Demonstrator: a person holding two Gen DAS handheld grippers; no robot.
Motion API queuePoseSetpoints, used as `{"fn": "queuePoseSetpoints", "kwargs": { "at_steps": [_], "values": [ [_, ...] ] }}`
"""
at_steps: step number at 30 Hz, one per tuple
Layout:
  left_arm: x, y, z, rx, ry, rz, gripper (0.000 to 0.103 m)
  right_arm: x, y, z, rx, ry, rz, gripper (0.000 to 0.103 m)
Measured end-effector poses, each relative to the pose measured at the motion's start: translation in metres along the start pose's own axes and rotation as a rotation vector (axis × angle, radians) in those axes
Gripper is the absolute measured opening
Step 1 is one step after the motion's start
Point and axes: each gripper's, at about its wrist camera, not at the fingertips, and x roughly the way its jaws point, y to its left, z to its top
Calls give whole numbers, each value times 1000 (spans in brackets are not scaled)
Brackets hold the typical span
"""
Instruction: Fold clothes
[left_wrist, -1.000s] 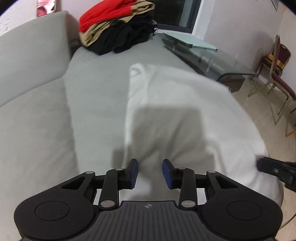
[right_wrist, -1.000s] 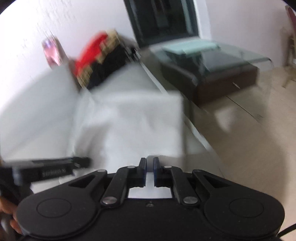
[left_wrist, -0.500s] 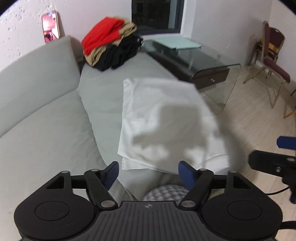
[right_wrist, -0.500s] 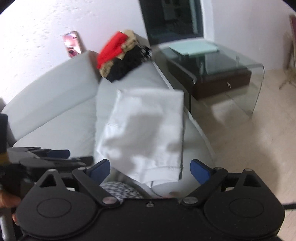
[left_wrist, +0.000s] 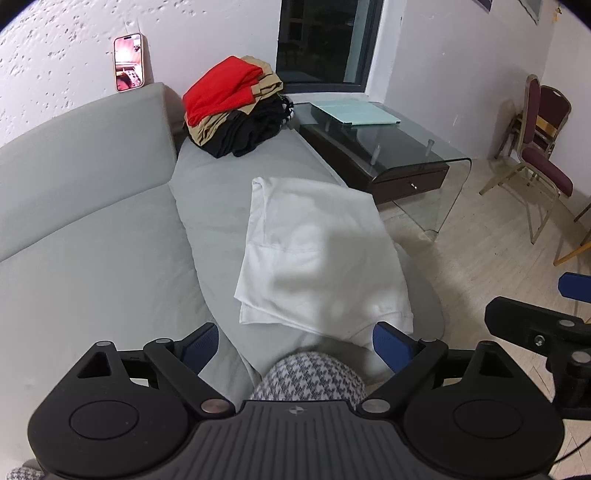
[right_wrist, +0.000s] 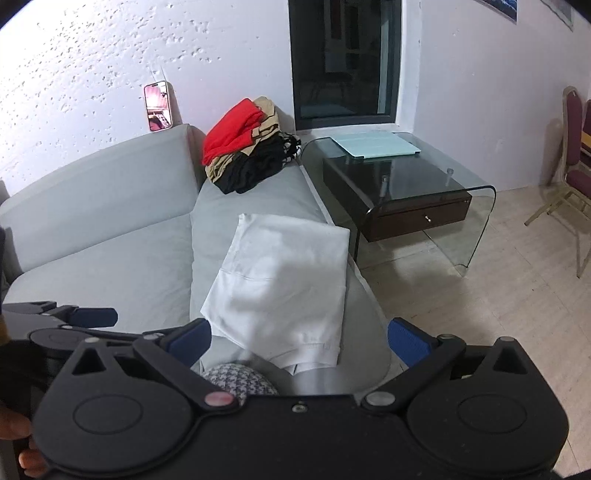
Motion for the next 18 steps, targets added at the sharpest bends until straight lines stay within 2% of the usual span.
{"fn": "queuePoseSetpoints", "kwargs": {
  "at_steps": [18],
  "values": [
    [17, -9, -16, 34, 89, -8, 92, 12, -7, -21, 48, 63, 1, 103]
  ]
}}
